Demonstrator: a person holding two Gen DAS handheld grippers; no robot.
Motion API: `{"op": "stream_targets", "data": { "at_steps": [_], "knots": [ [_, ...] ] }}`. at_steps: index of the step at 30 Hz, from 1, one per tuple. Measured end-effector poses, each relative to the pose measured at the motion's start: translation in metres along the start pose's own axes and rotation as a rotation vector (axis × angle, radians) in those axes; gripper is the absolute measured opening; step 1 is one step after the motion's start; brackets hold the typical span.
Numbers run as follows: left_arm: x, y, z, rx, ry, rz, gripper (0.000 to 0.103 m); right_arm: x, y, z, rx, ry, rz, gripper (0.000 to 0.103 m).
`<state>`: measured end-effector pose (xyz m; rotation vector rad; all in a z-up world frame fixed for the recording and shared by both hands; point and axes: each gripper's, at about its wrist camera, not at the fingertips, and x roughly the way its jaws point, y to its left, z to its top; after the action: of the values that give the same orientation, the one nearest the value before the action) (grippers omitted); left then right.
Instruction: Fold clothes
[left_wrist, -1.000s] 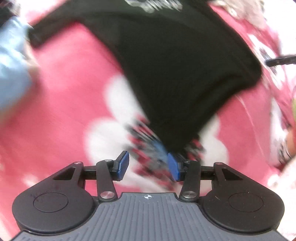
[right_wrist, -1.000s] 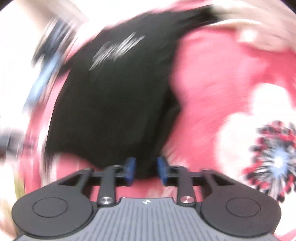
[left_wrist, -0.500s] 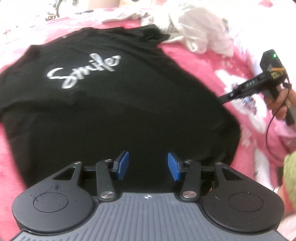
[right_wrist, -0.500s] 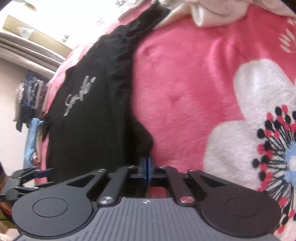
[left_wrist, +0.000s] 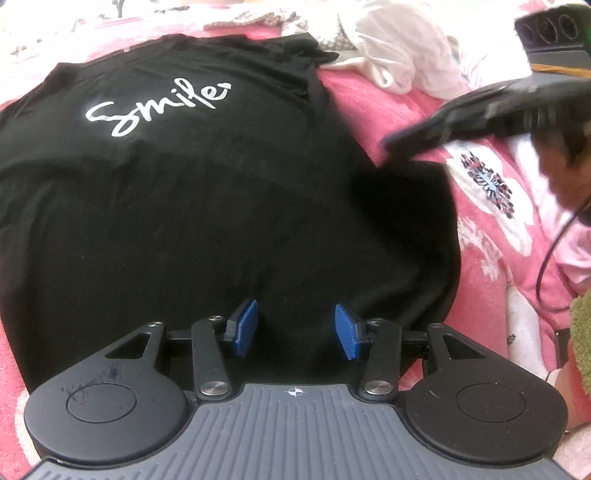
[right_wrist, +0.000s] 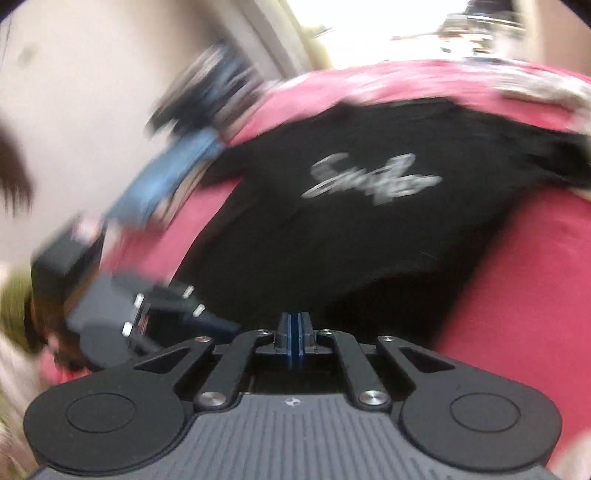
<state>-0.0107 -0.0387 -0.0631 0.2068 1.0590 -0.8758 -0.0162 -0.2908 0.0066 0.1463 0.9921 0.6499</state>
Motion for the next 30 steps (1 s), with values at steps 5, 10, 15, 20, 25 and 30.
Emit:
{"op": "stream_targets", "data": {
  "at_steps": [5, 10, 15, 20, 25, 30],
  "knots": [
    [0.003, 0.001, 0.0, 0.009, -0.014, -0.001, 0.046, -0.015, 0.005, -0.008, 0.017, 0.0, 0.099, 0.019],
    [0.003, 0.003, -0.002, 0.021, -0.025, -0.013, 0.046, -0.064, -0.067, -0.033, 0.366, -0.093, -0.02, 0.026],
    [0.005, 0.002, -0.001, 0.033, -0.023, -0.014, 0.046, -0.062, -0.119, -0.071, 0.689, -0.067, -0.027, 0.026],
    [0.006, 0.0, -0.001, 0.039, -0.019, -0.003, 0.046, -0.022, -0.089, -0.066, 0.618, 0.031, 0.151, 0.026],
    [0.008, -0.002, 0.0, 0.043, -0.015, 0.008, 0.047, -0.001, 0.004, -0.044, 0.13, 0.148, 0.207, 0.026],
    [0.009, -0.001, 0.001, 0.045, -0.016, 0.001, 0.047, -0.023, 0.006, -0.052, 0.056, 0.121, 0.117, 0.027]
  ]
}}
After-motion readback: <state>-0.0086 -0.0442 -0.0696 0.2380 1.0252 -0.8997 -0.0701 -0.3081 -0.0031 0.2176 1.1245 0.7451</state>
